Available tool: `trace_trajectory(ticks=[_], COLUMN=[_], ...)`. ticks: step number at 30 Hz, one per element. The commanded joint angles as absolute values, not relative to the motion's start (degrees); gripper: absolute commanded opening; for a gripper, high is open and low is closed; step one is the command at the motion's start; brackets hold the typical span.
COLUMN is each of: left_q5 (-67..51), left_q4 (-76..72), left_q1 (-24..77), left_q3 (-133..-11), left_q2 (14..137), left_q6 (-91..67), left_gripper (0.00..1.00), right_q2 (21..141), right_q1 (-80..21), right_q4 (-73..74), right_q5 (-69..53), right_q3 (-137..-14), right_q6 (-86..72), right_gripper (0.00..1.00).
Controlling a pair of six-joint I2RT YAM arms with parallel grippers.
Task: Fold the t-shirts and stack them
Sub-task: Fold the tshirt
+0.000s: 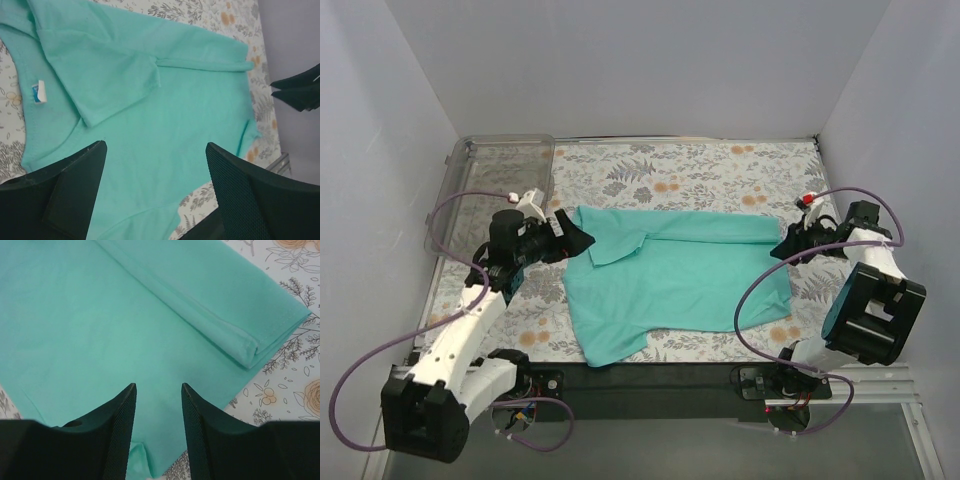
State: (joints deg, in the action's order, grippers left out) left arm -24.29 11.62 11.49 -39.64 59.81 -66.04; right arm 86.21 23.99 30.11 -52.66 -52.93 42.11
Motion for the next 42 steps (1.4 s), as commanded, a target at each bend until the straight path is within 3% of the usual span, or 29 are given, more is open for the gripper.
trace_trajectory(ticks=[1, 5, 14, 42], left_q5=[-20.8, -23.4, -24.6, -23.9], left_q4=[22.9, 31.8, 46.6, 52.9], left_q1=[11.6, 11.6, 11.6, 17.2], left_q3=[-36.9, -31.9, -31.1, -26.3], left_q2=[51.5, 46.9, 46.9, 53.6], left_q6=[-79.2, -90.7, -99.1, -103.4], left_gripper=[0.75, 0.77, 0.77, 0.66], right_q2=[82.4, 79.4, 69.8, 75.9], right_q1=[23.6, 23.0, 22.6, 21.9], right_q4=[50.3, 63.5, 71.0, 65.1], right_q5=[-50.6, -46.8, -36.1, -36.9], right_q3=[-54.3, -52.9, -45.2, -44.3], right_q6=[73.9, 97.7, 121.7, 116.7], right_gripper=[0.41, 0.42, 0.46, 0.42])
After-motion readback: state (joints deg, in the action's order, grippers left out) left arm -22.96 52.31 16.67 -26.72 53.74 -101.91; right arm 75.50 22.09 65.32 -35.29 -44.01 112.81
